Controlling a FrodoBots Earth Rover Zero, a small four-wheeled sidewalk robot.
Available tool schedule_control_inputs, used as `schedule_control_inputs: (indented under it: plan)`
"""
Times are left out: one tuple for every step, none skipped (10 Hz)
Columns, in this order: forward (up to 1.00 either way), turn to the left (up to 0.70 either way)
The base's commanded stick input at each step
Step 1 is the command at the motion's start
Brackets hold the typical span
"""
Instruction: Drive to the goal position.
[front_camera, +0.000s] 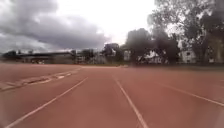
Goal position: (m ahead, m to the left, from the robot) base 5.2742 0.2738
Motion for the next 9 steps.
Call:
schedule_control_inputs:
  plan:
    - [0.45, 0.00]
    - [0.45, 0.00]
    - [0.45, 0.00]
    - [0.45, 0.00]
    - [0.45, 0.00]
    - [0.45, 0.00]
    - [0.45, 0.00]
    - [0.45, 0.00]
    - [0.45, 0.00]
